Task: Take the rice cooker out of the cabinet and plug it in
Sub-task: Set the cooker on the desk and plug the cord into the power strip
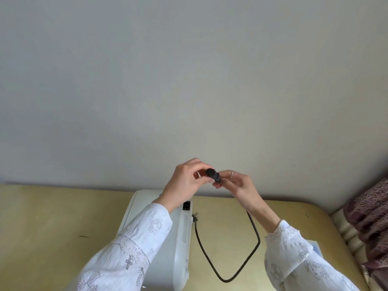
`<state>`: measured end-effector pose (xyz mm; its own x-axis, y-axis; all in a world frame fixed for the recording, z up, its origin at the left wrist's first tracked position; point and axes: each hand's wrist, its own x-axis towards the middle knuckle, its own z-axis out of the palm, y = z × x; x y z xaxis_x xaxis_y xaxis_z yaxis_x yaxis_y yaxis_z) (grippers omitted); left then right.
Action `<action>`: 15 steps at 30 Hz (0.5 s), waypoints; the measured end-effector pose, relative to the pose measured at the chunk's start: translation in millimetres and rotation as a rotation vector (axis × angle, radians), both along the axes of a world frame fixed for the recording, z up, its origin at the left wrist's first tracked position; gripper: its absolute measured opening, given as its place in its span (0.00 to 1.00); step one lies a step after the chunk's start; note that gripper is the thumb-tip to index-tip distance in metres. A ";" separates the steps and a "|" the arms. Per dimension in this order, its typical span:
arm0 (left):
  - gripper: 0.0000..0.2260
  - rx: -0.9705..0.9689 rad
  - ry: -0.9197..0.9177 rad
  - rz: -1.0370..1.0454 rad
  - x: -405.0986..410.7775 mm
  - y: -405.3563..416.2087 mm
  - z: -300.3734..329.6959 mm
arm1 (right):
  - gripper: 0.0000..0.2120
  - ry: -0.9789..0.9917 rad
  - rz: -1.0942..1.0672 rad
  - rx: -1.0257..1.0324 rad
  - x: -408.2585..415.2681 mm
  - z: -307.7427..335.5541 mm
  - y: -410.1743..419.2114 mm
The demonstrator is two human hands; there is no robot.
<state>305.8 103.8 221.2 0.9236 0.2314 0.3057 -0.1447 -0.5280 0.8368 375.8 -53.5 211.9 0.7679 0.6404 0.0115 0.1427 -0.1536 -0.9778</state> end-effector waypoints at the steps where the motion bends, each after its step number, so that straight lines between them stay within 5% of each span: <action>1: 0.06 0.029 -0.017 -0.001 -0.9 -0.5 0.0 | 0.11 0.001 0.006 0.013 -2.1 1.1 -0.2; 10: 0.11 -0.080 0.036 0.070 -7.3 12.3 -19.1 | 0.06 -0.099 -0.074 -0.020 -7.9 -8.9 9.9; 15: 0.11 0.029 0.325 0.248 -36.0 53.3 -72.1 | 0.09 -0.300 -0.065 -0.529 14.8 -12.0 29.7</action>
<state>269.9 157.1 149.1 0.8904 0.4548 0.0169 0.2592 -0.5373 0.8026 390.6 -23.8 199.9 0.8184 0.5699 -0.0738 0.3736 -0.6252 -0.6852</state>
